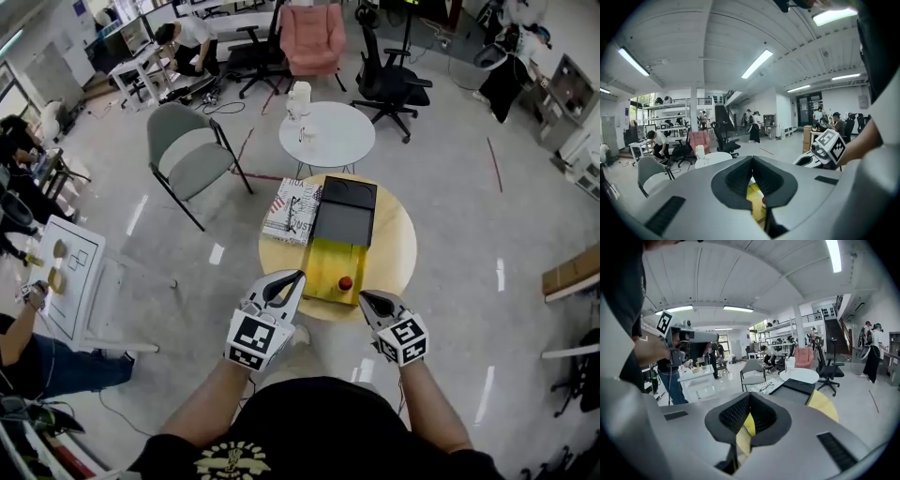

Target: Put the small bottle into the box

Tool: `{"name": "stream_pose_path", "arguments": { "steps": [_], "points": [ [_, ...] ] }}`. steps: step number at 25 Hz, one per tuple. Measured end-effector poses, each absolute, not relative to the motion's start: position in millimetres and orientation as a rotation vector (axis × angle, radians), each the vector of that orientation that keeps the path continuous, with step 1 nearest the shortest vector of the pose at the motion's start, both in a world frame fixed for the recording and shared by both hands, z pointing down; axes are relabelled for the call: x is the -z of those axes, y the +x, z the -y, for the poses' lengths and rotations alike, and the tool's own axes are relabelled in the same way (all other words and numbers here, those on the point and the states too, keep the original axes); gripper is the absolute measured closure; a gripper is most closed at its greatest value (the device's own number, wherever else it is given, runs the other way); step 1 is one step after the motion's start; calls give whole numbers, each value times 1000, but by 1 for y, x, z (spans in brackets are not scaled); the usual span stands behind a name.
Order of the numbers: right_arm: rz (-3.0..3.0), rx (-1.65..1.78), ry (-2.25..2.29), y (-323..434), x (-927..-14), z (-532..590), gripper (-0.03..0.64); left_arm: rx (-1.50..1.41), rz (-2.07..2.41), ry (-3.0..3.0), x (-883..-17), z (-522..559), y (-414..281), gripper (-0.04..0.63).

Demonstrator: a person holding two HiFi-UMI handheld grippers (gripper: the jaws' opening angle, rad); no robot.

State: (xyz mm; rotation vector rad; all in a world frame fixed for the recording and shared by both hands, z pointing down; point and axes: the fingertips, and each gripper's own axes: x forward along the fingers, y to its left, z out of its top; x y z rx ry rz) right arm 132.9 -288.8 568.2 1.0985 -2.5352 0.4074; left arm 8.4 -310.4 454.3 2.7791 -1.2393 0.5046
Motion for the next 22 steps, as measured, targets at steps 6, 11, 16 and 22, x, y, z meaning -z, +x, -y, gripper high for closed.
{"name": "stream_pose_path", "arguments": {
  "steps": [6, 11, 16, 22],
  "points": [
    [2594, -344, 1163, 151, -510, 258, 601, -462, 1249, 2780, -446, 281, 18, 578],
    [2630, -292, 1220, 169, -465, 230, 603, -415, 1299, 2793, -427, 253, 20, 578],
    [2684, -251, 1247, 183, -432, 204, 603, -408, 1360, 2815, -413, 225, 23, 578],
    [2716, -155, 1234, 185, -409, 174, 603, -403, 1343, 2825, -409, 192, 31, 578]
  ]
}}
